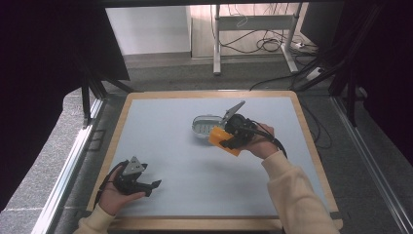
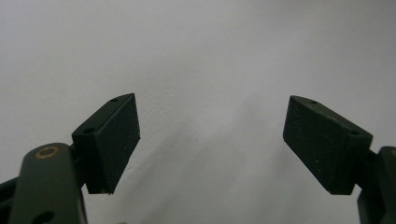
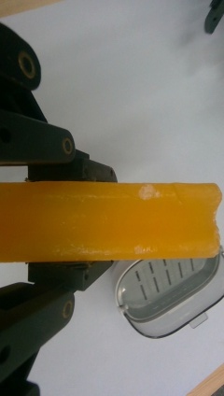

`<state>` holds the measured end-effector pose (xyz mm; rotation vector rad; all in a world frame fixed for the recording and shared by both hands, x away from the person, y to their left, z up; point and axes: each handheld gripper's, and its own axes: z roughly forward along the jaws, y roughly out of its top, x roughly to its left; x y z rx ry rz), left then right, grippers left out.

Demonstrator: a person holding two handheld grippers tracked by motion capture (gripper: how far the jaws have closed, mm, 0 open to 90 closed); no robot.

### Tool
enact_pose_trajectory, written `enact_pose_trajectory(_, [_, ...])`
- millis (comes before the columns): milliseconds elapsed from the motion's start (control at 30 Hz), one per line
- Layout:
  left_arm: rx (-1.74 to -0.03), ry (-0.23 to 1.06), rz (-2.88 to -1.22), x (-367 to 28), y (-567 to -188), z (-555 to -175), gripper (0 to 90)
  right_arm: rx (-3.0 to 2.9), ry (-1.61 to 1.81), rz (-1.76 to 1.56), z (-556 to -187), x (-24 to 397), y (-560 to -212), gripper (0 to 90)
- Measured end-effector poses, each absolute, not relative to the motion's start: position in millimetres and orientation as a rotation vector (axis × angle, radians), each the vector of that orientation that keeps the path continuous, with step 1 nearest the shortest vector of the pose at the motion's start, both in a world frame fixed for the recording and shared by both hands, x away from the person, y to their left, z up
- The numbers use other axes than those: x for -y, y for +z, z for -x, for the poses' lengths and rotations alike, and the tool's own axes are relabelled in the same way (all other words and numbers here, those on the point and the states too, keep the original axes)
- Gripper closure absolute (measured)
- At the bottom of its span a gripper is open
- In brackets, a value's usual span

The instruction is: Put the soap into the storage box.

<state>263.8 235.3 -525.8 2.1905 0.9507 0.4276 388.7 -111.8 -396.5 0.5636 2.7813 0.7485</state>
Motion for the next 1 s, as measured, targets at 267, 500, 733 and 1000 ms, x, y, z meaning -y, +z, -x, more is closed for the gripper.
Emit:
enact_pose_trajectory(267, [-0.955, 0.425, -2.187, -235, -526, -264, 18.9, -2.791, 0.766, -0.557, -398, 110, -393, 61.8])
enact_pose_trajectory(500, [-0.956, 0.425, -2.186, -236, -526, -264, 18.9, -2.789, 0.765, -0.53, -407, 105, -391, 61.9])
enact_pose_trajectory(733, [-0.955, 0.426, -2.188, -236, -526, -264, 18.9, -2.788, 0.76, -0.512, -415, 100, -388, 61.9])
enact_pose_trajectory(1000, [-0.955, 0.427, -2.187, -236, -526, -264, 18.9, -2.792, 0.76, -0.505, -424, 97, -389, 61.9])
